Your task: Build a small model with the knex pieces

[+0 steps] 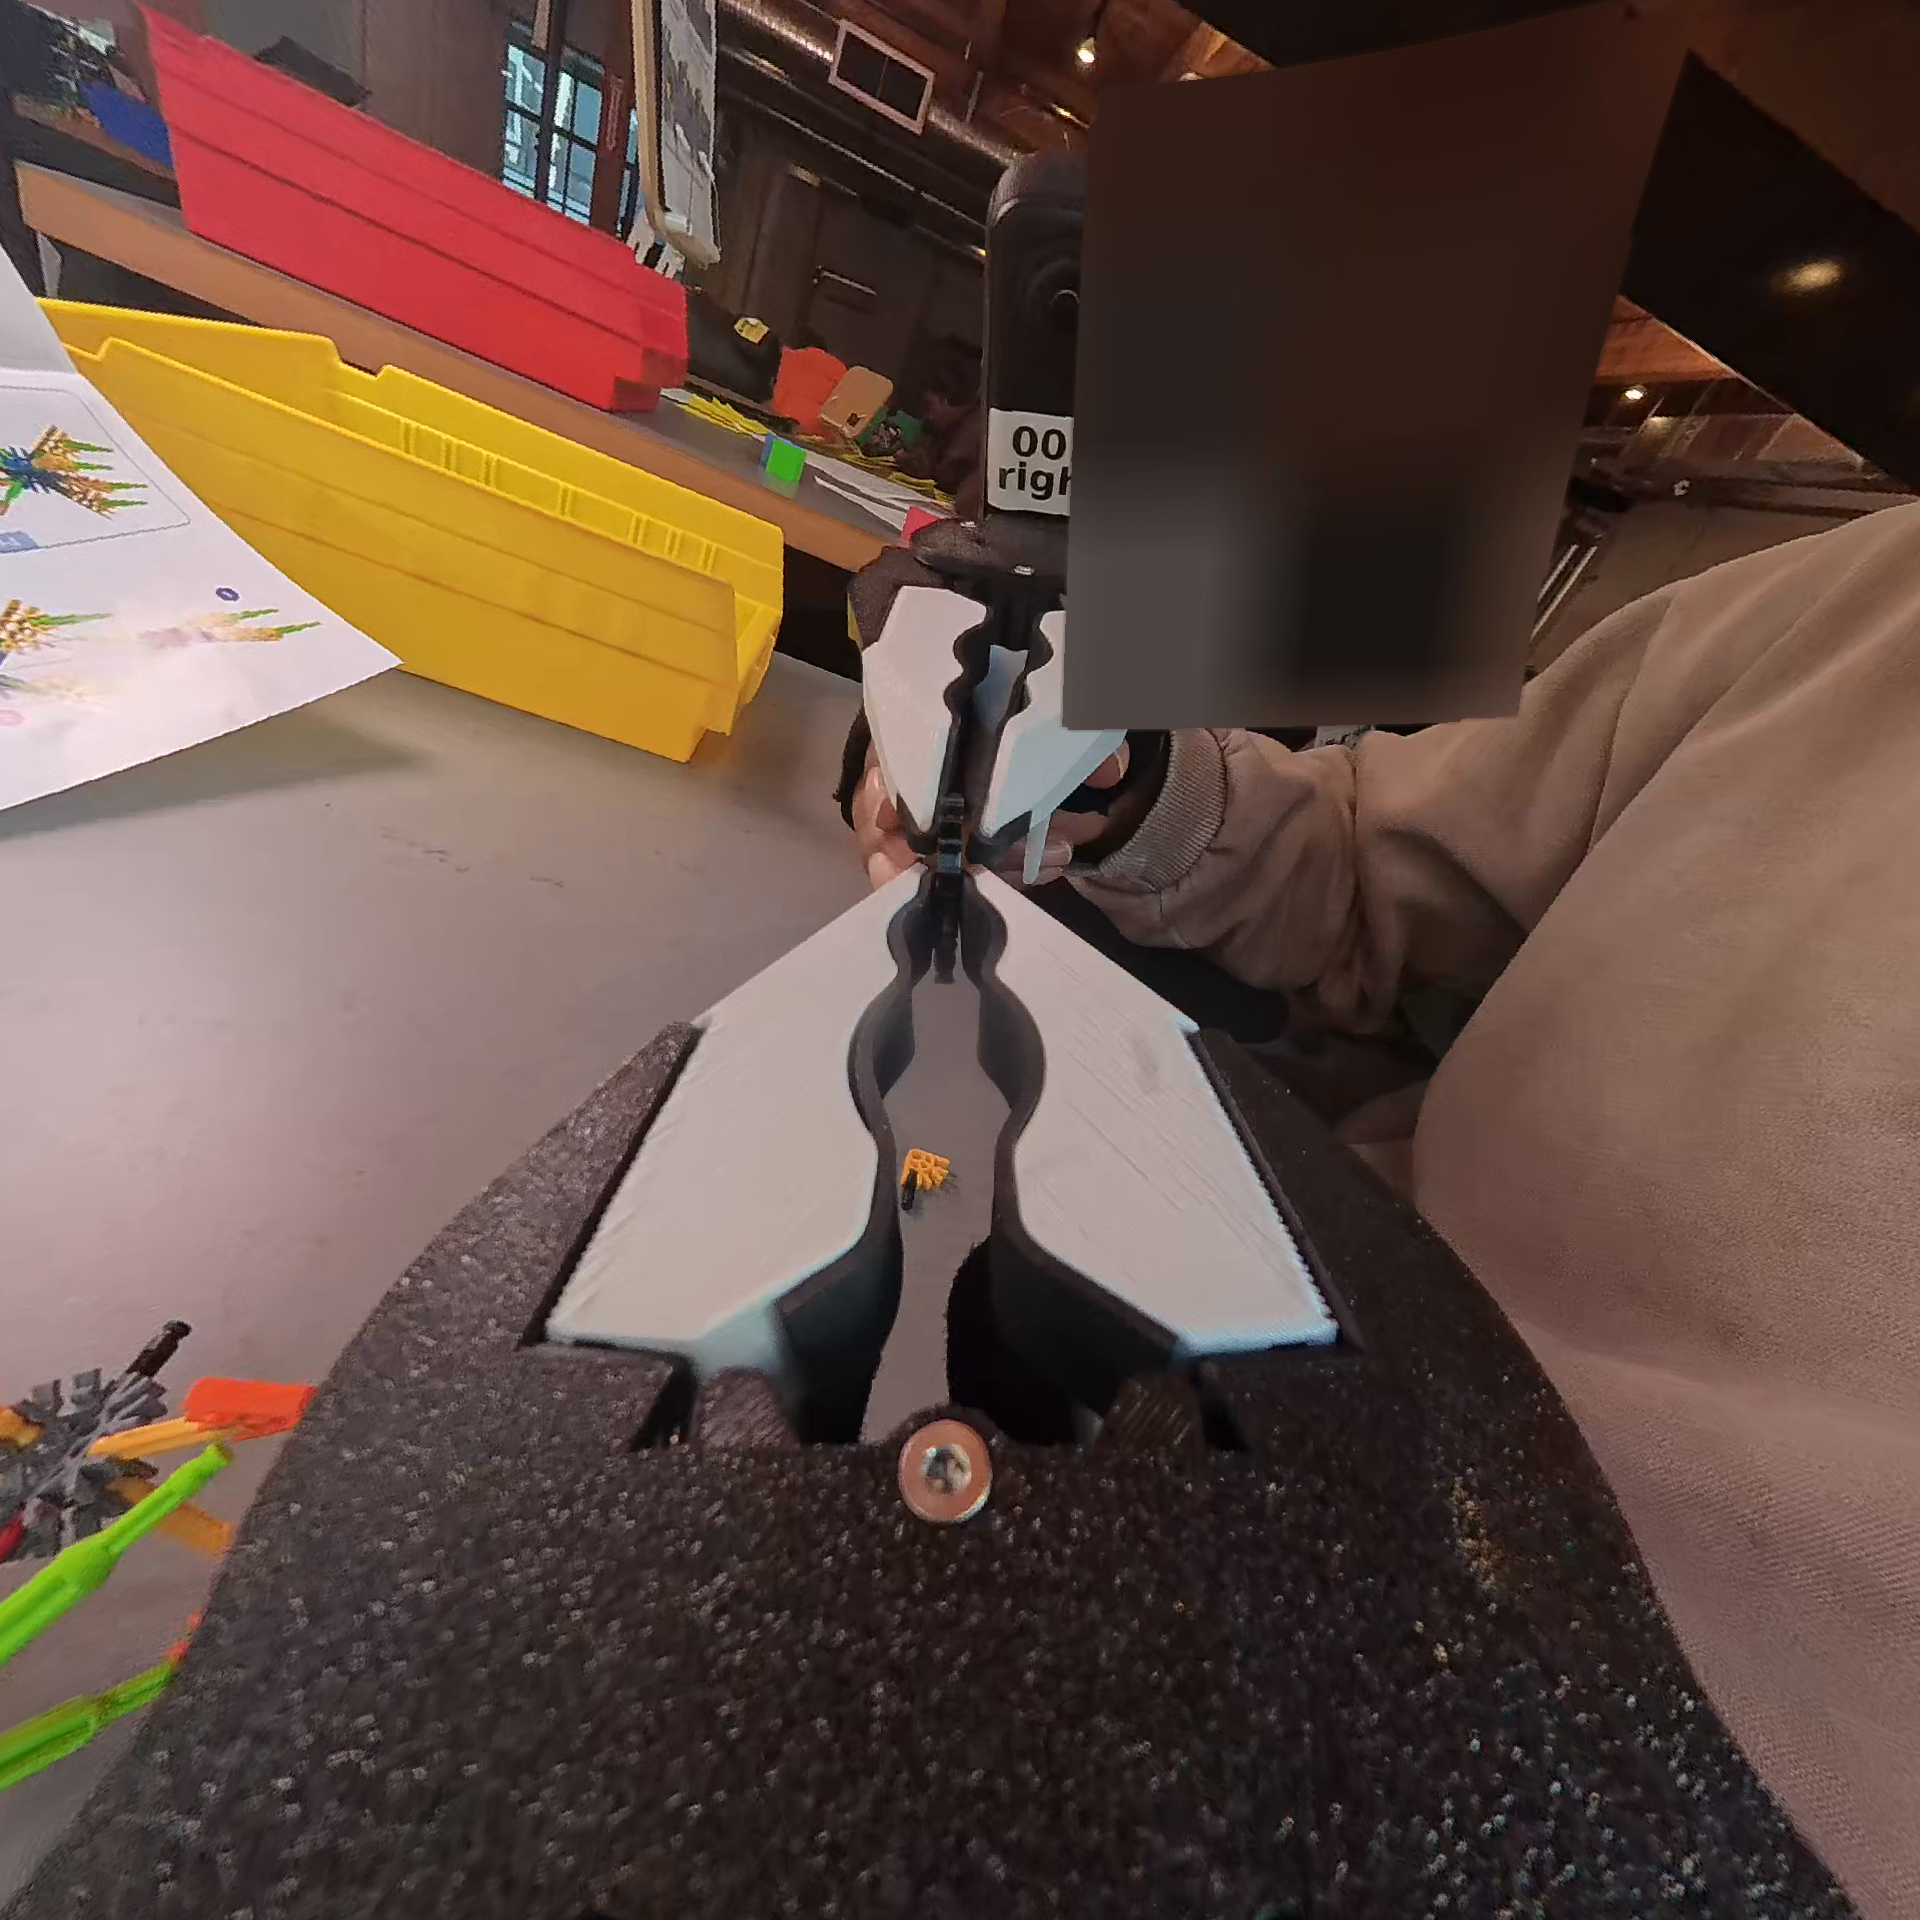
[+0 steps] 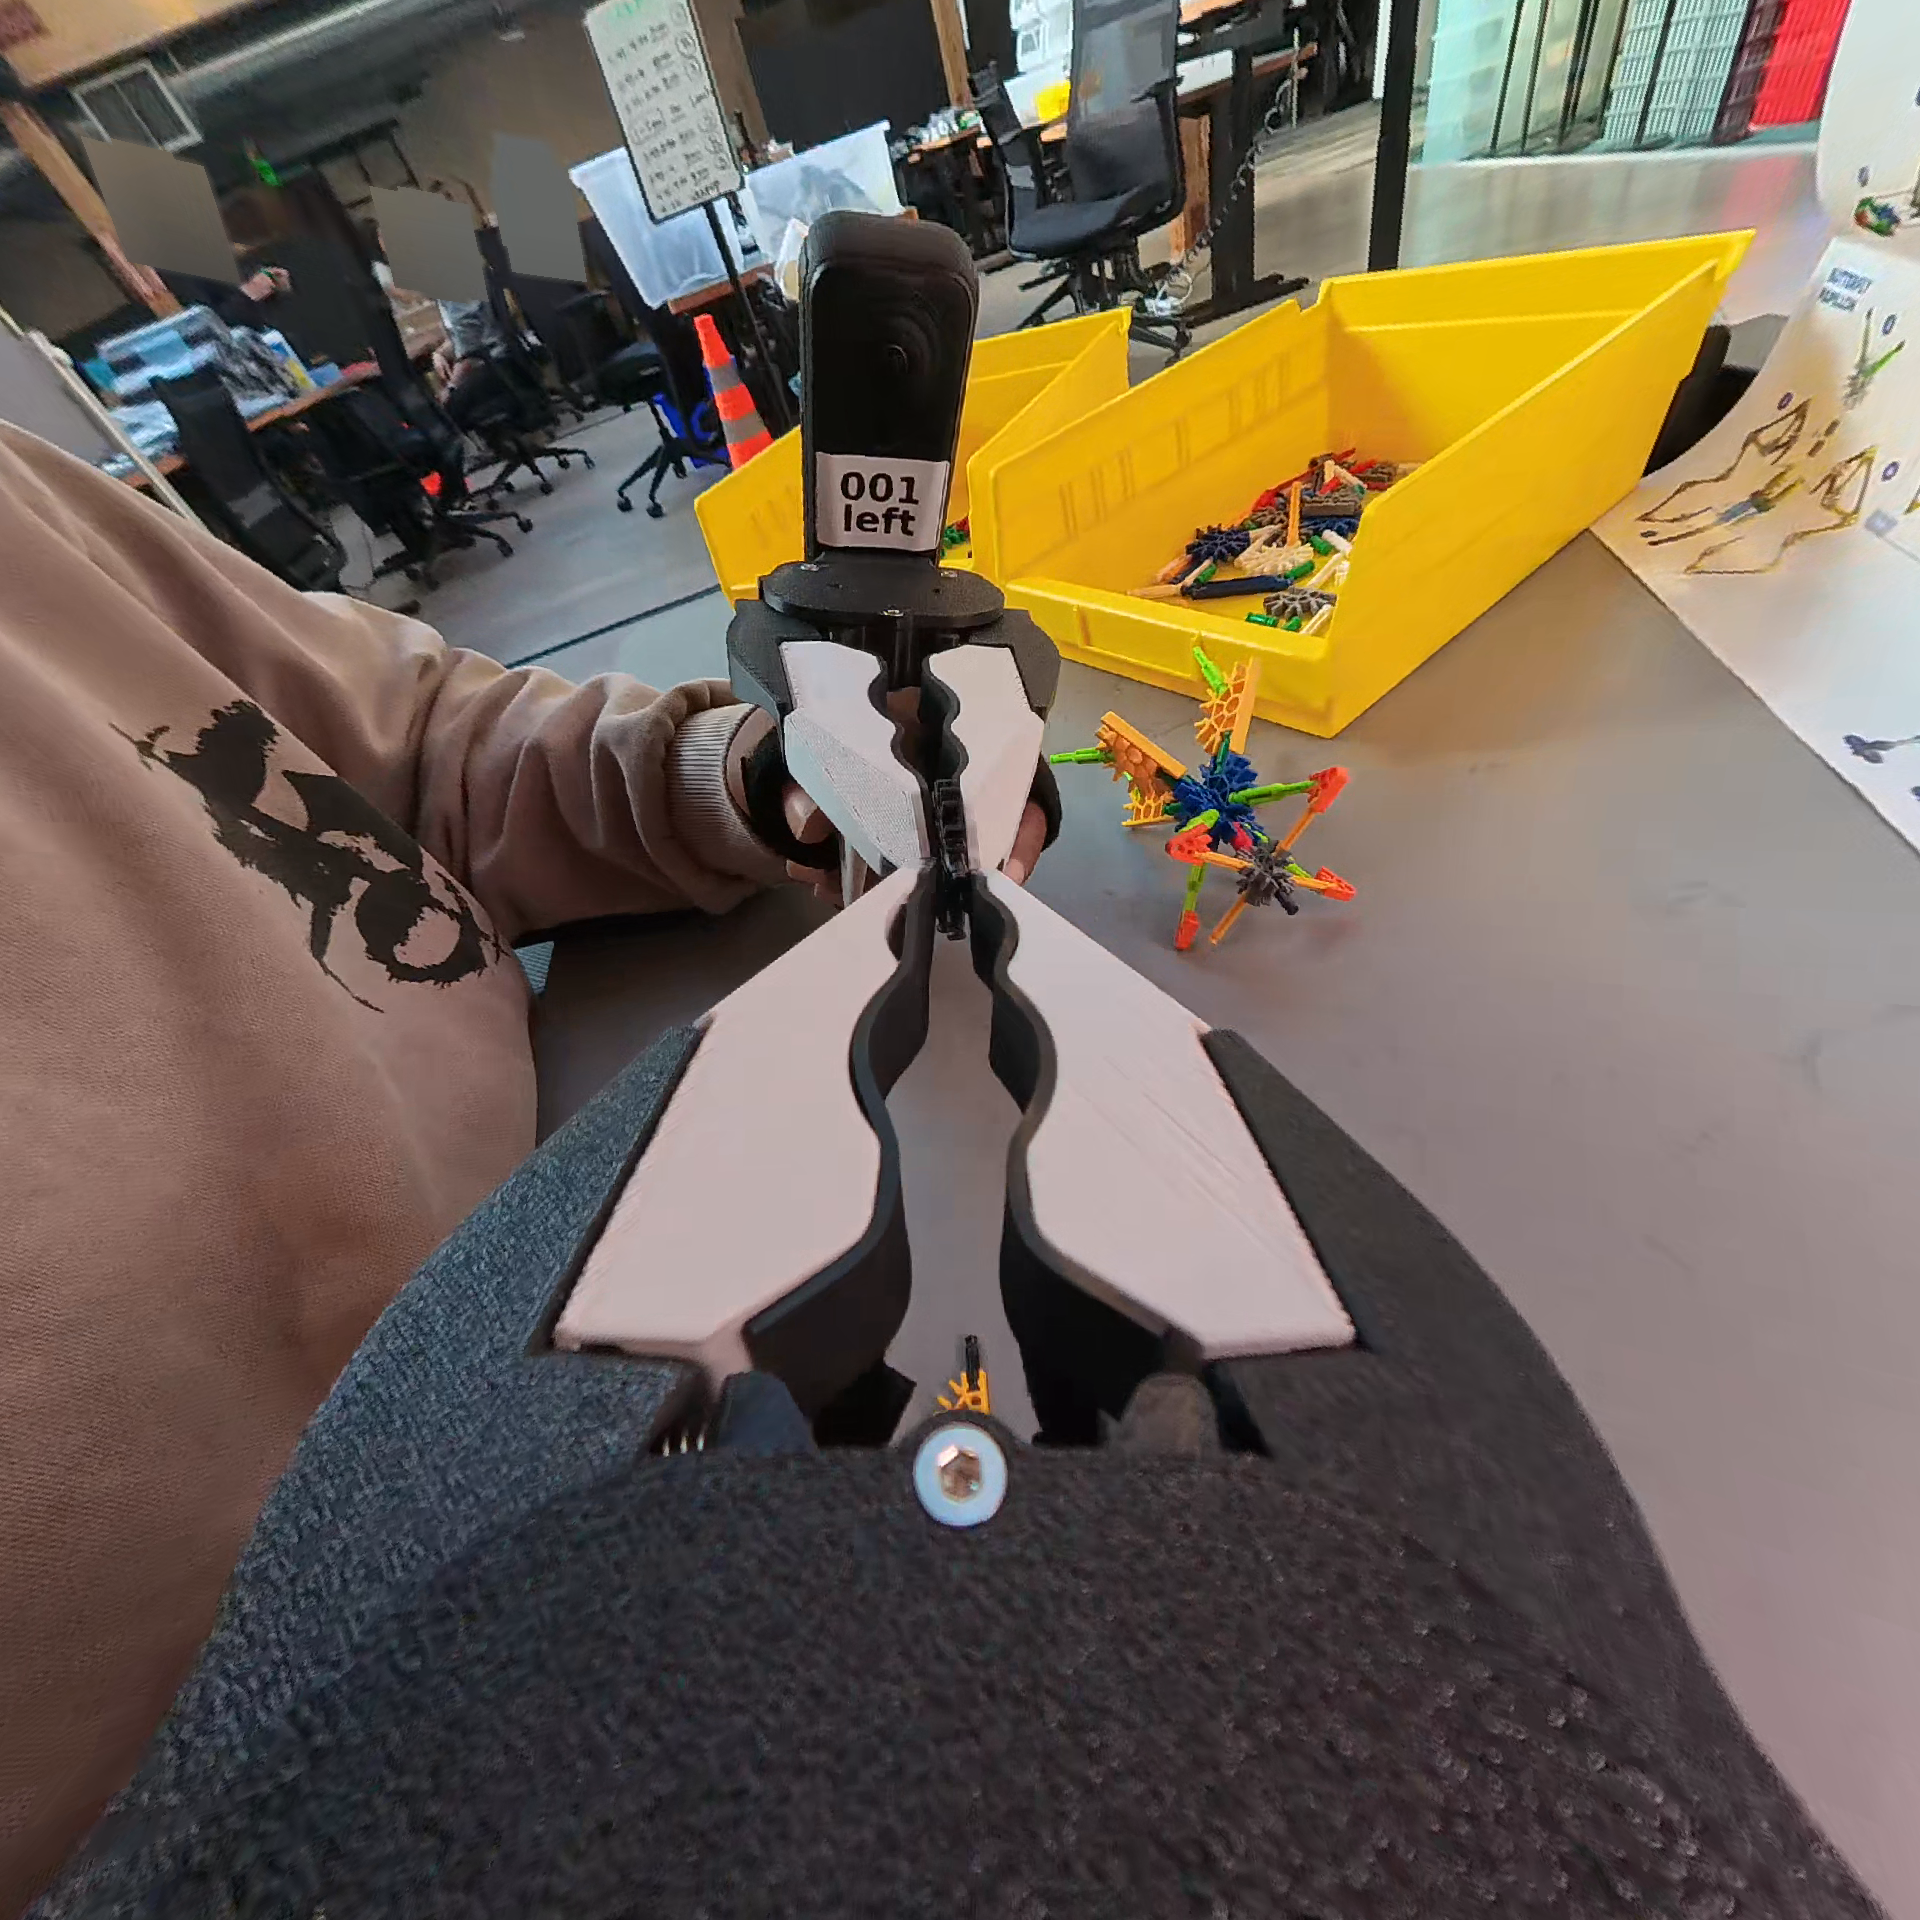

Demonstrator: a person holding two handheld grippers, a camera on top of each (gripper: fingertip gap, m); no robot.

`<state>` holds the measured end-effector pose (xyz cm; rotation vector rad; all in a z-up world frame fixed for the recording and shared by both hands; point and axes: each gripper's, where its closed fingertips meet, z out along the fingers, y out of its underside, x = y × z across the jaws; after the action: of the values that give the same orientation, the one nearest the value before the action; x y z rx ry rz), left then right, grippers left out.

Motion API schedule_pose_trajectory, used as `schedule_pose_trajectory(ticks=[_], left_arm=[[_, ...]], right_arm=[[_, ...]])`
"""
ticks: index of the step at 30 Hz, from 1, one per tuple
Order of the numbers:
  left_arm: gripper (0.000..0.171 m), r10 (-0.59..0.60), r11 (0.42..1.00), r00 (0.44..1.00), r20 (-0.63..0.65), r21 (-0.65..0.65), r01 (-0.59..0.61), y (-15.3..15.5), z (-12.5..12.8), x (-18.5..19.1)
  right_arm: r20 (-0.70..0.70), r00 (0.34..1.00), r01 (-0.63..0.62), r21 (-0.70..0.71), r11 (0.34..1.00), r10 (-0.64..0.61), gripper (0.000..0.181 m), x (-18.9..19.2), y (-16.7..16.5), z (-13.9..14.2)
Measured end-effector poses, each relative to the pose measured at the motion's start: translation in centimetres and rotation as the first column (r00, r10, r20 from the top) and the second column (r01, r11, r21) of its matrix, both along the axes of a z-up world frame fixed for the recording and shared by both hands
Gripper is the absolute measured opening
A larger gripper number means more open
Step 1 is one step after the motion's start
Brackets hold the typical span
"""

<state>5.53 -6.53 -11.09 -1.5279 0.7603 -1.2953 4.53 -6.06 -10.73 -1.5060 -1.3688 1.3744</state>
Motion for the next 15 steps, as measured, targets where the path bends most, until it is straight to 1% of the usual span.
schedule_pose_trajectory(ticks=[4, 8, 12, 15], left_arm=[[0.003, -0.031, 0.999, 0.999, -0.009, 0.009, 0.031, -0.5, 0.1, 0.14], [0.003, -0.048, 0.999, 0.999, -0.018, 0.007, 0.048, -0.72, -0.07, 0.31], [0.003, -0.052, 0.999, 0.998, -0.042, 0.01, 0.053, -0.79, -0.31, 0.39], [0.004, -0.049, 0.999, 0.999, -0.024, 0.005, 0.049, -0.68, -0.09, 0.23]], right_arm=[[-0.005, 1.0, -0.029, 0.023, 0.999, 0.029, 0.002, 0.07, -0.44, 0.25], [-0.02, 0.998, -0.052, -0.023, 0.998, 0.052, 0.002, 0.14, -0.68, 0.29], [-0.027, 0.998, -0.059, -0.03, 0.998, 0.058, 0.001, 0.21, -0.8, 0.08], [-0.04, 0.997, -0.062, -0.03, 0.998, 0.061, 0.001, 0.32, -0.71, 0.09]])
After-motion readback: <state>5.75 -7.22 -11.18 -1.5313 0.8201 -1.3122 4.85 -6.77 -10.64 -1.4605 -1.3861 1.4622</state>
